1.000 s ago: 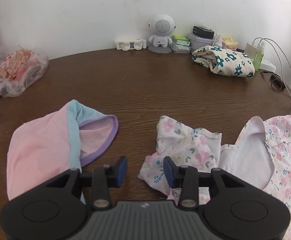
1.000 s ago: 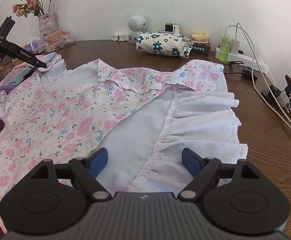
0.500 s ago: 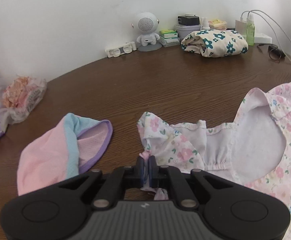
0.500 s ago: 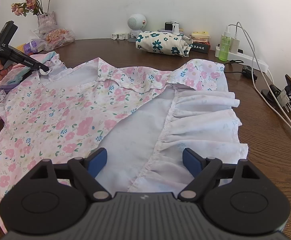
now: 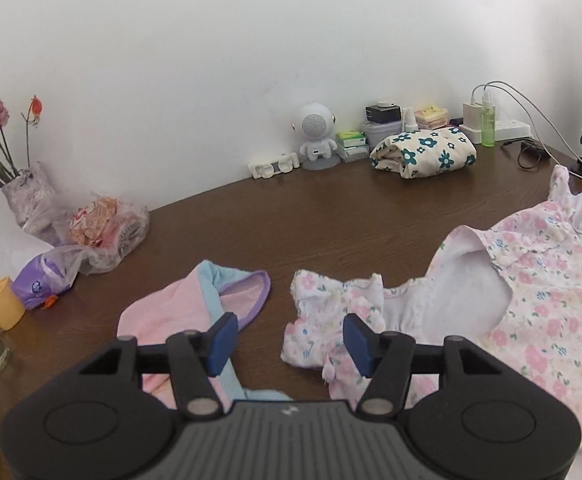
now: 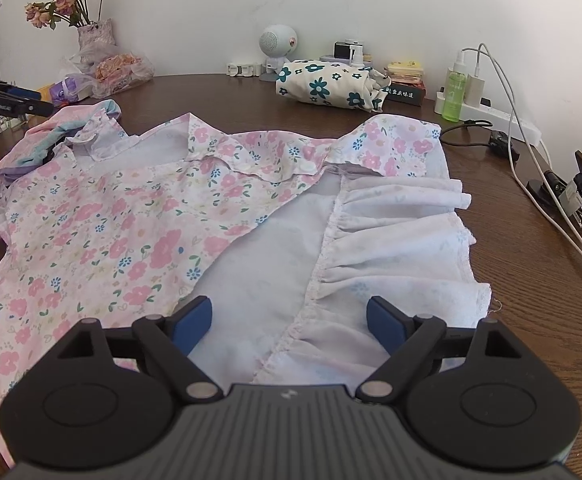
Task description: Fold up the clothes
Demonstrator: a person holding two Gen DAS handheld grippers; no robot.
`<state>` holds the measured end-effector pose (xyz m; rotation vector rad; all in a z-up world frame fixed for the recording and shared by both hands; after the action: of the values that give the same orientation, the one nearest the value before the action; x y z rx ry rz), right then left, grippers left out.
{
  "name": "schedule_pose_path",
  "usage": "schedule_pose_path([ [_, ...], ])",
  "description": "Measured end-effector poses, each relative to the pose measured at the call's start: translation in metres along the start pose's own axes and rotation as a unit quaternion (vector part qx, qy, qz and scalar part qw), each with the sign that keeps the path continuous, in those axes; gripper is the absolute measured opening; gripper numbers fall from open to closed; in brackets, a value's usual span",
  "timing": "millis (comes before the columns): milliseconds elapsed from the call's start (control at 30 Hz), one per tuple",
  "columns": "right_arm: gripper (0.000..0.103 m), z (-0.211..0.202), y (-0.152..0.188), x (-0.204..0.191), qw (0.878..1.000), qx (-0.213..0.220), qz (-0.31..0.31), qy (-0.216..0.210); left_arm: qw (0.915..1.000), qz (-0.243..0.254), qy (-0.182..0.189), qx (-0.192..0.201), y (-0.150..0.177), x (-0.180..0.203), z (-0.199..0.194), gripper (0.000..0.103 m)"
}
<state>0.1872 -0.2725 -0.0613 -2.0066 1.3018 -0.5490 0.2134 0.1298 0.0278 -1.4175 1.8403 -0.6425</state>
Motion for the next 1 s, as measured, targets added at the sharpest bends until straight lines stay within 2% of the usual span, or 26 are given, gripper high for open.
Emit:
schedule_pose_path([
  [167, 0.087, -0.001, 0.003, -0.002, 1.000, 0.008, 0.003, 0.002, 0.9977, -0.039, 0.009, -0.056, 0.063, -0.010, -0.030, 0.056],
  [267, 0.088, 0.000, 0.003, -0.003, 1.000, 0.008, 0.002, 0.002, 0.9923, -0.088, 0.041, -0.077, 0.095, -0.012, -0.035, 0.056],
  [333, 0.089, 0.000, 0.002, -0.003, 1.000, 0.006, 0.001, 0.002, 0.9907, -0.098, 0.041, -0.086, 0.108, -0.011, -0.035, 0.056],
  [433, 0.089, 0.000, 0.002, -0.002, 1.000, 0.004, 0.000, 0.002, 0.9891, -0.107, 0.036, -0.095, 0.117, -0.011, -0.034, 0.056],
  [600, 0.089, 0.000, 0.002, -0.002, 1.000, 0.005, 0.001, 0.001, 0.9870, -0.124, 0.052, -0.088, 0.118, 0.001, -0.040, 0.057],
  [700, 0.089, 0.000, 0.003, -0.002, 1.000, 0.006, 0.001, 0.001, 0.9865, -0.128, 0.027, -0.098, 0.126, 0.008, -0.042, 0.058],
  [767, 0.089, 0.000, 0.003, -0.002, 1.000, 0.006, 0.000, 0.001, 0.9869, -0.133, -0.004, -0.091, 0.130, 0.007, -0.043, 0.072],
  [833, 0.090, 0.000, 0.003, -0.002, 1.000, 0.007, -0.001, 0.001, 0.9853, -0.147, -0.014, -0.086, 0.132, 0.006, -0.043, 0.073],
  [900, 0.090, 0.000, 0.002, -0.003, 1.000, 0.007, -0.001, 0.000, 0.9851, -0.154, -0.011, -0.075, 0.130, 0.006, -0.043, 0.061],
  [933, 0.090, 0.000, 0.002, -0.002, 1.000, 0.007, -0.002, -0.001, 0.9856, -0.154, -0.010, -0.069, 0.129, 0.007, -0.043, 0.038],
  [967, 0.090, 0.000, 0.002, -0.002, 1.000, 0.007, -0.002, -0.001, 0.9852, -0.156, -0.006, -0.070, 0.127, 0.007, -0.043, 0.002],
  [1000, 0.090, 0.000, 0.002, -0.002, 1.000, 0.006, -0.003, -0.001, 0.9849, -0.158, -0.002, -0.070, 0.125, 0.008, -0.043, 0.003],
])
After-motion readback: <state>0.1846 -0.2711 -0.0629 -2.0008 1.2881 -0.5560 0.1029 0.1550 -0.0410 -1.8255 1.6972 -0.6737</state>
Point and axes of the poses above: each gripper's, at about its wrist camera, not at the fingertips, and z roughly the way its jaws point, x to its right, y to its underside, the point moved 6 cm from there along z, roughly the way its jaws point, and after that the axes turned 1 degree about -x, right-handed, at the moved point
